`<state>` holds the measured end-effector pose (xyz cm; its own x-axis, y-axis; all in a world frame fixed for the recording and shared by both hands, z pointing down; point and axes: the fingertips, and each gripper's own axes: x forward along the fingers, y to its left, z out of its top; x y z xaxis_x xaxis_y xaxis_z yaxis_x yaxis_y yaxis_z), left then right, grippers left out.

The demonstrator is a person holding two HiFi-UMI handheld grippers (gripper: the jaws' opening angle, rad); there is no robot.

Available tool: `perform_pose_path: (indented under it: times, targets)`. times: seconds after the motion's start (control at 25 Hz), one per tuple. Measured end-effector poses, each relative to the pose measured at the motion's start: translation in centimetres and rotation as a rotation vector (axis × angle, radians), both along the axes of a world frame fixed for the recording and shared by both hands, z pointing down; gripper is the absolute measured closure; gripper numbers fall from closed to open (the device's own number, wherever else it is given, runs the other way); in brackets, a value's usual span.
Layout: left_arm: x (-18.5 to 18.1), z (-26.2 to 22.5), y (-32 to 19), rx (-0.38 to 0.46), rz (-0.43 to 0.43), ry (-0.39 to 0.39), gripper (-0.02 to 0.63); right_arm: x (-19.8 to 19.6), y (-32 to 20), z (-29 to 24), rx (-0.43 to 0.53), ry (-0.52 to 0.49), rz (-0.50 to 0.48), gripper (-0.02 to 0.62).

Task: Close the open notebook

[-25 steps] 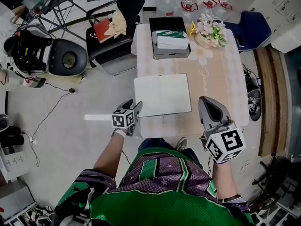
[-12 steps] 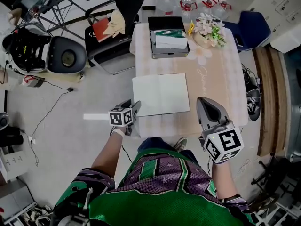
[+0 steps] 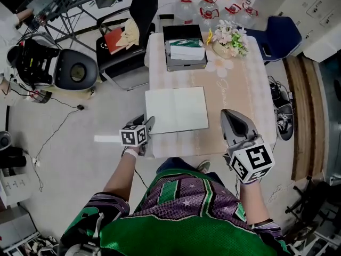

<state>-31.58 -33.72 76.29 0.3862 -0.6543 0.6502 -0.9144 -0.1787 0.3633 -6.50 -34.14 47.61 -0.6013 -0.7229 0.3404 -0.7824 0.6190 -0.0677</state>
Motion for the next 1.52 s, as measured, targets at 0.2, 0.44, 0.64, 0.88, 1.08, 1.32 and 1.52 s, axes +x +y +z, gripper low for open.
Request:
perform_pose_path:
  times: [0.2, 0.44, 0.64, 0.88, 1.08, 1.32, 1.52]
  targets:
    - [0.5, -2.0, -0.2, 0.033, -0.017, 0.001, 0.408, 1.2, 0.4, -0.8, 0.011, -0.019, -0.005, 0.594]
    - [1.3, -4.3, -0.2, 0.074, -0.03, -0.004, 0.408, 2.7, 1.1, -1.6, 0.026, -0.055, -0.006, 0.594]
    - [2.7, -6.5, -0.3, 0.109, -0.008, -0.005, 0.408, 3.6, 1.6, -2.4, 0.034, -0.09, -0.006, 0.594]
    - [4.5, -8.7, -0.7, 0.143, 0.016, 0.012, 0.41, 3.7, 1.7, -3.6, 0.049, -0.136, -0.017, 0.594]
    - [6.0, -9.9, -0.8, 0.17, 0.051, 0.002, 0.41, 4.1, 2.2, -4.2, 0.067, -0.145, -0.023, 0.594]
    - [8.3, -11.6, -1.1, 0.2, 0.114, -0.006, 0.416, 5.7, 2.6, -4.5, 0.07, -0.15, 0.004, 0.594]
    - [10.3, -12.2, -1.7, 0.215, 0.15, 0.01, 0.417, 6.8, 2.9, -4.6, 0.079, -0.144, 0.029, 0.594]
